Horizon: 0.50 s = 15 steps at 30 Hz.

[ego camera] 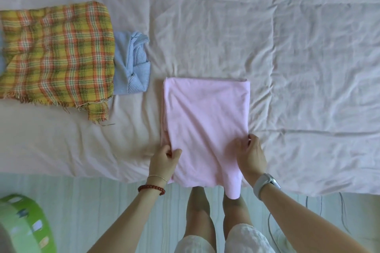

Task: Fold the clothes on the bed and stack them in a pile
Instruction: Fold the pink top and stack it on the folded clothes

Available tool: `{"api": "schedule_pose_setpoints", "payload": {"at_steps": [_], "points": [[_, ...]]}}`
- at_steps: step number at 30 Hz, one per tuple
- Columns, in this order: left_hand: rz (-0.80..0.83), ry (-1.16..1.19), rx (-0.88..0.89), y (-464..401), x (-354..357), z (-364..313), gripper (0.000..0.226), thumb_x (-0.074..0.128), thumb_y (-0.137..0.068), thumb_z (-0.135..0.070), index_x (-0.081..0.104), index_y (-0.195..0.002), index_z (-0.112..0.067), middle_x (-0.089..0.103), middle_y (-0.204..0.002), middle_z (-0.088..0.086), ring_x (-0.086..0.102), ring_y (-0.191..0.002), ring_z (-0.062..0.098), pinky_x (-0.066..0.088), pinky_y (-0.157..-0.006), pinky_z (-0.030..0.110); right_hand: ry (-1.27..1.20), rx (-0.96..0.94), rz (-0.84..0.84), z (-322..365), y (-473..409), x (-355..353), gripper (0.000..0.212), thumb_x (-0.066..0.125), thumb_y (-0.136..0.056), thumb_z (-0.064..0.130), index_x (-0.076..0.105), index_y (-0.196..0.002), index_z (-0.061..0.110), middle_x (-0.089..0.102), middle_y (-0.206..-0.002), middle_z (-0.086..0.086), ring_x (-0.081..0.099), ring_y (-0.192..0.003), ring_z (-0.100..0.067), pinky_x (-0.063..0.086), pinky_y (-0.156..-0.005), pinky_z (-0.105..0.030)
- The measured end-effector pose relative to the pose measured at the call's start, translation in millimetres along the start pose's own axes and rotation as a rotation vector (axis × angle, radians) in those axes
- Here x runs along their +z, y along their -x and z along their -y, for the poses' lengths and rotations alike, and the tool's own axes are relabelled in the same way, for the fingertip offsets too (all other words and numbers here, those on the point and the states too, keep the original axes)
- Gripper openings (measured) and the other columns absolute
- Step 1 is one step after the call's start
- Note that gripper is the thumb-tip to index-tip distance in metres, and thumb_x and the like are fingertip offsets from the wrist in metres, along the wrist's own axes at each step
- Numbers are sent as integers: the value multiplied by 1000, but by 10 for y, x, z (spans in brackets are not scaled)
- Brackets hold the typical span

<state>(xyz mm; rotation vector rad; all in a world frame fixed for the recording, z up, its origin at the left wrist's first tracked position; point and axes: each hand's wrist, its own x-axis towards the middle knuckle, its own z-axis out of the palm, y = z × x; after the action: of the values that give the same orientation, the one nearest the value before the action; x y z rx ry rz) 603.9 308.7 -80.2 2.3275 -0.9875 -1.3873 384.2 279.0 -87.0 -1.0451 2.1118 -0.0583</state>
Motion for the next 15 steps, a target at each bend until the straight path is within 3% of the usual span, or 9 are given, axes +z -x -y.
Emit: {"api": "schedule_pose_setpoints", "payload": {"at_steps": [3,8,12,15], "points": [[-72,23,36,102,45,77,36,48,-95,-19,30,-64,-21,39,-55,-2,40,-52,13,23,-50,28,-45,10,4,-48,54,-1,15,38,-97,25,43,-98,11,60,-97,-12,55,-82,-34,44,-69,-40],[-151,-33,23,147,10,209,17,39,-98,-20,34,-84,-11,41,-61,0,41,-59,28,27,-54,30,-30,-64,-41,-61,97,-14,23,31,-99,19,41,-116,7,55,-120,-11,55,-90,-38,40,-71,-38],[-185,-95,-46,21,-38,234,13,46,-95,-26,40,-93,-14,54,-75,-3,56,-80,28,36,-63,31,21,19,83,-70,62,-40,30,33,-98,33,39,-118,12,58,-114,-10,55,-91,-35,44,-78,-43],[-86,-123,-50,-64,-38,167,29,59,-87,-34,39,-95,-14,53,-70,-8,56,-74,24,38,-63,29,106,33,237,-122,56,-87,36,43,-94,40,38,-115,11,60,-104,-13,56,-91,-34,45,-76,-40]]}}
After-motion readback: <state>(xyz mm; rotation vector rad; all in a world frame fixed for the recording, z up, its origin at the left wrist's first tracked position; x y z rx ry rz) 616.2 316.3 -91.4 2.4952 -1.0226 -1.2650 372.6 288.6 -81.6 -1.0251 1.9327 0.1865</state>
